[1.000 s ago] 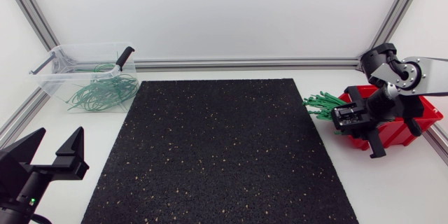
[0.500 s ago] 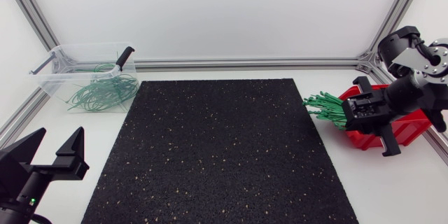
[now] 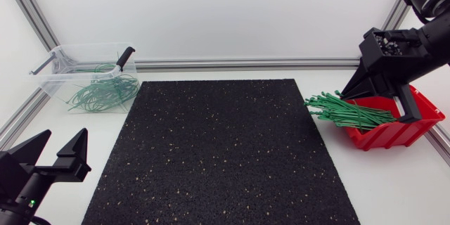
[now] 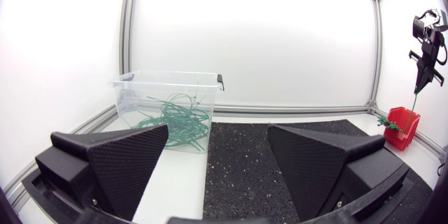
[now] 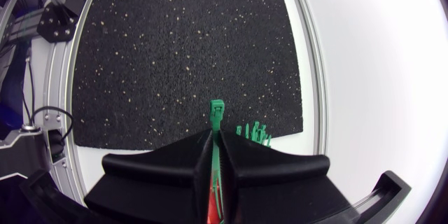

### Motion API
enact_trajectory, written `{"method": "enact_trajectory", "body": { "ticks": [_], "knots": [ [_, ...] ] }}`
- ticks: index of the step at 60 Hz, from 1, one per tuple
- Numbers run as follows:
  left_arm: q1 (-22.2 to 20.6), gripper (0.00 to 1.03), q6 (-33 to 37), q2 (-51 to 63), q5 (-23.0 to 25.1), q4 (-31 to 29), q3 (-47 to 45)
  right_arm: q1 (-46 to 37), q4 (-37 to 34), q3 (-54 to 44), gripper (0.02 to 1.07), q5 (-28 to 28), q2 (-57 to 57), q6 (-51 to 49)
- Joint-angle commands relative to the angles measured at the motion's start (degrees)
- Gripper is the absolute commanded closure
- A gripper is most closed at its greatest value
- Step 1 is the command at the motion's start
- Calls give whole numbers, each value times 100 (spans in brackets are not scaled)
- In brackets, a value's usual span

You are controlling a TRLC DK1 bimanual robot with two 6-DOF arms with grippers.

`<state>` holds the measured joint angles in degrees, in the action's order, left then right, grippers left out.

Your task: Take a green cable tie from the red box, thread the tail through the head to close it, then place it in the transparent bin on the left.

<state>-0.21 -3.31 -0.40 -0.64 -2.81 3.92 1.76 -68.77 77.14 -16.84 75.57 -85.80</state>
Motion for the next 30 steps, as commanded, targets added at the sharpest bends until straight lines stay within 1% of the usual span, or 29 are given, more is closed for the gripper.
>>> {"method": "enact_trajectory", "body": {
  "ticks": [1,5,8,11,19,30],
  "knots": [
    [-32,4,-205,-12,3,-220,364,97,-339,424,102,-223,2,248],
    [-58,4,-205,128,3,-413,654,97,-725,837,102,-513,89,292],
    [-58,4,-214,278,3,-501,821,114,-840,1031,102,-654,98,371],
    [-58,4,-214,533,3,-677,1084,140,-1094,1391,102,-917,204,591],
    [-120,4,-249,981,21,-950,1427,299,-1200,1628,102,-1216,230,1013],
    [-515,6,-521,1315,21,-1090,1699,466,-1279,1584,102,-1585,177,1294]
  ]
}}
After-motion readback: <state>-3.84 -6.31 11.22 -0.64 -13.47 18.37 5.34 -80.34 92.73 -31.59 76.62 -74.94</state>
